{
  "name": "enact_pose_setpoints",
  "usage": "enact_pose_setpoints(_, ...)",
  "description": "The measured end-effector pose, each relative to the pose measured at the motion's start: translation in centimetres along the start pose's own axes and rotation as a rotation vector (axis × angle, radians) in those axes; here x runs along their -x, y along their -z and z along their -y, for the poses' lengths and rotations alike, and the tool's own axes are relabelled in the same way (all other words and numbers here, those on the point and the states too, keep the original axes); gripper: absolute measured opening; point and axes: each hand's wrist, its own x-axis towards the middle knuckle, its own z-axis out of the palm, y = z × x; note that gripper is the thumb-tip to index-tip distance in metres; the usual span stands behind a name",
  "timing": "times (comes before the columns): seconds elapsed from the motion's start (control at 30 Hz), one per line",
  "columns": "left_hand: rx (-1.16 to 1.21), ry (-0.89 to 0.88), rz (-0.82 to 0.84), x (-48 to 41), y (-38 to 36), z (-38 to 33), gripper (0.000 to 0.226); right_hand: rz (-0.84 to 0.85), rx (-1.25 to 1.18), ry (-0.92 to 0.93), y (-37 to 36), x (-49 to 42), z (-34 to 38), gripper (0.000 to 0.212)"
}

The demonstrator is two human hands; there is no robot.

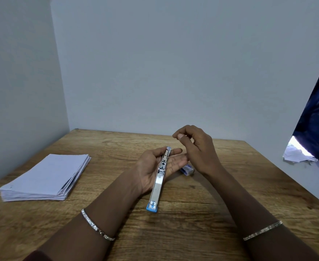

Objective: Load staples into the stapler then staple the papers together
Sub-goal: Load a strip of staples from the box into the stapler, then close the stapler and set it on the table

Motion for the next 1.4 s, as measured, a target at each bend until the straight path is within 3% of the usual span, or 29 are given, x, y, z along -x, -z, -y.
enact_pose_setpoints(0.17, -0.004, -0.058, -0.019, -0.4, 0.5, -0.4, 0.049, -0.006, 0.043, 0.021, -0.2, 0.1, 0.0, 0.015)
enact_pose_setpoints(0.27, 0.021, -0.138, -0.033, -0.7, 0.9, -0.9, 0.049, 0.042, 0.131, 0.094, -0.5, 0.3, 0.6, 0.028)
enact_pose_setpoints(0.43, 0.088, -0.296, -0.074, -1.0, 1.5, -2.0, 0.043, 0.359, 0.196, 0.187, -1.3, 0.7, 1.2, 0.045)
enact_pose_setpoints(0.53, 0.087, -0.347, -0.08, -1.2, 1.9, -2.5, 0.043, 0.401, 0.197, 0.287, -2.2, 1.2, 1.2, 0.036)
enact_pose_setpoints(0.63, 0.075, -0.373, -0.05, -1.2, 2.0, -2.6, 0.041, 0.371, 0.123, 0.276, -2.5, 1.4, 1.2, 0.031)
enact_pose_setpoints(0.83, -0.084, -0.463, -0.042, -0.4, 2.0, -3.0, 0.032, 0.308, -0.119, 0.003, -2.1, 1.1, 0.5, 0.024)
enact_pose_setpoints(0.97, -0.262, -0.486, -0.096, -0.3, 1.7, -2.7, 0.032, 0.349, -0.287, -0.133, -1.9, 1.1, -0.2, 0.004)
enact_pose_setpoints(1.2, -0.503, -0.496, -0.036, 0.0, 1.2, -2.3, 0.034, 0.293, -0.631, -0.388, -2.3, 1.2, -0.2, 0.018)
enact_pose_setpoints(1.3, -0.584, -0.484, -0.011, 0.0, 1.2, -2.1, 0.034, 0.281, -0.709, -0.46, -2.1, 1.0, 0.1, 0.034)
enact_pose_setpoints(1.4, -0.632, -0.486, -0.014, 0.1, 1.1, -1.9, 0.033, 0.331, -0.757, -0.475, -2.0, 0.9, 0.2, 0.031)
